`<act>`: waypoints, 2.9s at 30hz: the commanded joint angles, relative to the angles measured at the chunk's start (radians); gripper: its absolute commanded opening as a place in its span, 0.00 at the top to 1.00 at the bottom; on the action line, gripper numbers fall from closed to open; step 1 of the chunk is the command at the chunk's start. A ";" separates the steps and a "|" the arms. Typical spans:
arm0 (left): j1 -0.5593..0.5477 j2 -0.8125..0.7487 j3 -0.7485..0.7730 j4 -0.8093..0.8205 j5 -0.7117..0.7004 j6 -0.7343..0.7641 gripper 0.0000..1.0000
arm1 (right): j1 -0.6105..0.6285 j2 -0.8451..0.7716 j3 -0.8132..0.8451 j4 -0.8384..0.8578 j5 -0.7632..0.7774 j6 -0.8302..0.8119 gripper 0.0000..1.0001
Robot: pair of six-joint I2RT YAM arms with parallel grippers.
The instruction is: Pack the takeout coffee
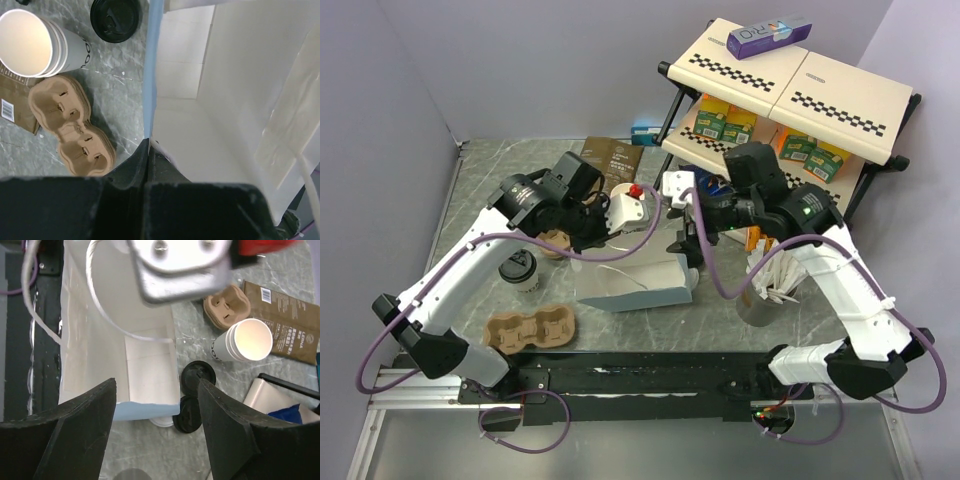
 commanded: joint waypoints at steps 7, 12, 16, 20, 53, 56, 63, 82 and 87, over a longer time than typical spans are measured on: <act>-0.005 -0.067 -0.040 0.044 0.005 -0.021 0.99 | 0.165 0.039 -0.031 0.060 0.226 -0.113 0.31; -0.005 -0.078 -0.040 0.035 0.037 -0.011 0.99 | 0.202 0.064 -0.031 0.063 0.280 -0.156 0.34; -0.003 -0.104 -0.099 0.052 0.065 0.011 0.99 | 0.201 -0.061 -0.149 0.248 0.290 -0.161 0.36; 0.007 -0.159 -0.193 0.083 0.134 0.049 0.99 | 0.193 -0.246 -0.359 0.505 0.248 -0.192 0.28; 0.078 -0.137 -0.192 0.182 0.248 -0.066 0.43 | 0.228 -0.016 0.072 -0.099 0.110 -0.011 0.31; 0.090 -0.128 -0.175 0.185 0.265 -0.081 0.43 | 0.228 -0.019 0.050 -0.128 0.111 0.026 0.31; 0.099 -0.116 -0.161 0.185 0.274 -0.081 0.43 | 0.228 -0.018 -0.008 -0.162 0.172 0.029 0.28; 0.115 -0.122 -0.169 0.172 0.288 -0.081 0.42 | 0.196 0.009 -0.062 -0.103 0.321 0.046 0.38; 0.118 -0.127 -0.179 0.170 0.294 -0.083 0.42 | 0.190 -0.031 -0.019 -0.124 0.270 0.005 0.38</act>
